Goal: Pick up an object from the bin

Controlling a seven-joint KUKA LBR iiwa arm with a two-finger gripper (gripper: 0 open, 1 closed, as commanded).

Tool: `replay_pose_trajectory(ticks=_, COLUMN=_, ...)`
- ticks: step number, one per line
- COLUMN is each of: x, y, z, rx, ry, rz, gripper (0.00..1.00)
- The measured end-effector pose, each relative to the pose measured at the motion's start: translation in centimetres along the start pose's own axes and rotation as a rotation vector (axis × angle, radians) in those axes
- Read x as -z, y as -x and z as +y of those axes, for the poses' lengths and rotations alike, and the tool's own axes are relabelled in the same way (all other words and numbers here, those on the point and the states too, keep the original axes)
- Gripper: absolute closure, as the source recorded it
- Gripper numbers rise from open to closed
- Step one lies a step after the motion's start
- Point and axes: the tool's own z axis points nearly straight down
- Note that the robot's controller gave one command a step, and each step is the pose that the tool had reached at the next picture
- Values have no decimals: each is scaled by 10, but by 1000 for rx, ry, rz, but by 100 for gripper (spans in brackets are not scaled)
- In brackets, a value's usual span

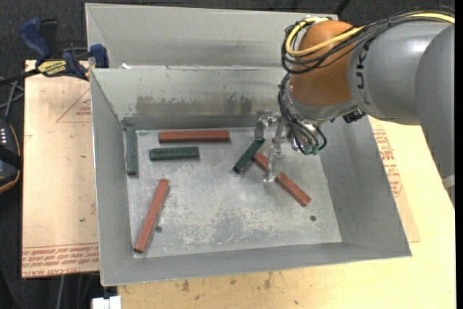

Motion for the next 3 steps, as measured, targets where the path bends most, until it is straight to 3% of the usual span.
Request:
replay_pose_trajectory(ticks=1, x=-24, y=5, z=24, rx=180, ry=4, rz=-2, gripper=100)
replay_pose_trajectory(ticks=2, x=-24, y=5, z=24, rx=179, ry=4, rz=-2, gripper=100)
replay_pose_trajectory(ticks=3, x=121, y=5, z=55, rx=218, ry=3, rz=-3, gripper=100)
